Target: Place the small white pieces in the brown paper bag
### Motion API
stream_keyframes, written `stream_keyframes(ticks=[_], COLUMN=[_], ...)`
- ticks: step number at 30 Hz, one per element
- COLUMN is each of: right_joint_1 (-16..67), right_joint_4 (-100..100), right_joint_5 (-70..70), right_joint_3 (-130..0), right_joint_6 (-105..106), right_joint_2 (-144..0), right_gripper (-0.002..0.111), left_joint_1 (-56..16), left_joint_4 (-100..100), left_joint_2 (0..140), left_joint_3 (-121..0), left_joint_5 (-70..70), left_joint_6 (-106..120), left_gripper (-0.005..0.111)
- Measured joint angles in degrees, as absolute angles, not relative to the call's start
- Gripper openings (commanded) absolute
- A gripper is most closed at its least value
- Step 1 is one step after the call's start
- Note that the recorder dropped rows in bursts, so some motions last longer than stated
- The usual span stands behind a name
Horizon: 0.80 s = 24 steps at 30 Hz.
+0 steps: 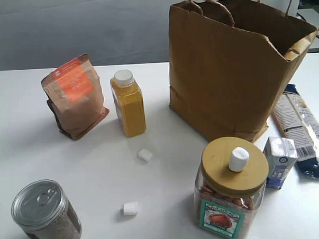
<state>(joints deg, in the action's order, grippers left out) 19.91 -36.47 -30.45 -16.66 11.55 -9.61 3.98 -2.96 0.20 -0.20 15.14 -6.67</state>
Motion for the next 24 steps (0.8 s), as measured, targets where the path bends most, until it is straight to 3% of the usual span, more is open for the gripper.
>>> stream_keyframes(ticks=[14, 19, 24], right_joint_1=[20.97, 27.45, 39.23], right_joint_4=[-18.81, -14.3, -8.36], right_joint_5=[-58.21, -64.54, -66.54], right_joint_3=[-42.1, -46.98, -48.38], right_joint_6=[-1.12, -5.73, -12.19], right_joint_2=[-31.45, -36.78, -43.98], right_gripper=[0.0, 0.0, 0.0], left_joint_1=[3.98, 3.98, 3.98], left_joint_4=[-2.96, -2.96, -2.96], left_joint_2=[0.2, 0.2, 0.2], left_joint_3=[-0.2, -0.2, -0.2], left_joint_5=[15.14, 15.14, 15.14], left_joint_6=[-6.67, -6.67, -6.67], left_gripper=[0.0, 0.0, 0.0])
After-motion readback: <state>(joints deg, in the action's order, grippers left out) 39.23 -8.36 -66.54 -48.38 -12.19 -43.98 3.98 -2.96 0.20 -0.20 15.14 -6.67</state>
